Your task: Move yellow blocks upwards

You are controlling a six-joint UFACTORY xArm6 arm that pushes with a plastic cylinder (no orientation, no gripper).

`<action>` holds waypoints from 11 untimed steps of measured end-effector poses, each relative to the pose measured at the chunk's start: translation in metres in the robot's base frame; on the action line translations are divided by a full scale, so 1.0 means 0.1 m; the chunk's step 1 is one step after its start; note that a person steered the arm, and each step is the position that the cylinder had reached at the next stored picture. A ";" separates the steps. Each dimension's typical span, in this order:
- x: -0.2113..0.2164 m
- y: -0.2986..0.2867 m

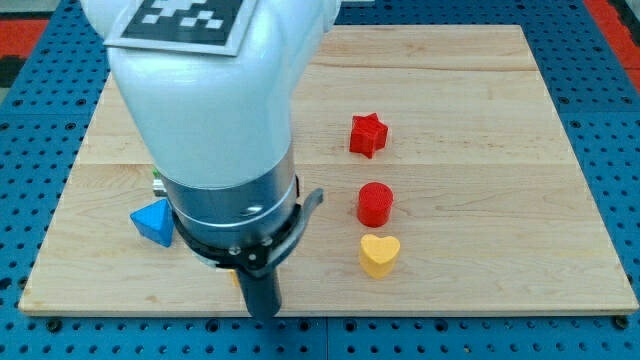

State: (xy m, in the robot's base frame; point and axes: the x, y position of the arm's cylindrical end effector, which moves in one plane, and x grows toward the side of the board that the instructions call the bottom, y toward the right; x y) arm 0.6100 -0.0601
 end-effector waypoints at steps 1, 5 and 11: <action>-0.28 -0.02; -0.19 -0.30; -0.24 1.25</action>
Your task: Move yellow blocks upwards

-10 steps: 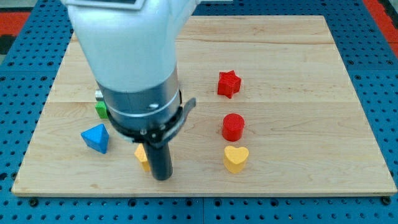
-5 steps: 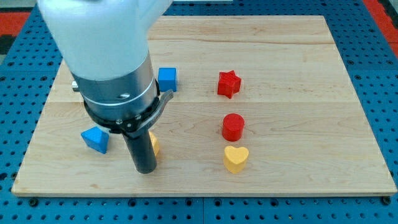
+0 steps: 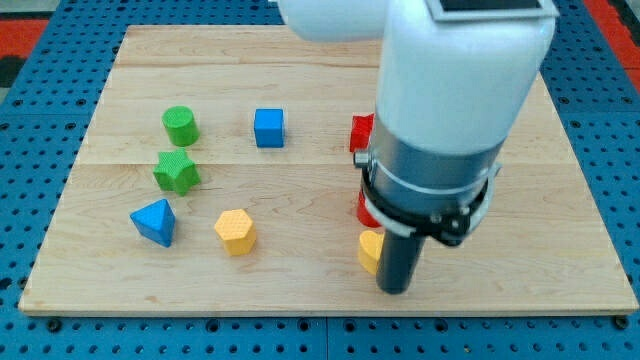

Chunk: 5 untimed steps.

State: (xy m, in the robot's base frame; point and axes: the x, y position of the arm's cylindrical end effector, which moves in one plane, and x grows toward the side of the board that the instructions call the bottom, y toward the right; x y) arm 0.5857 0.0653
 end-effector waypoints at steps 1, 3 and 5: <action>0.01 -0.03; -0.14 -0.03; 0.14 1.54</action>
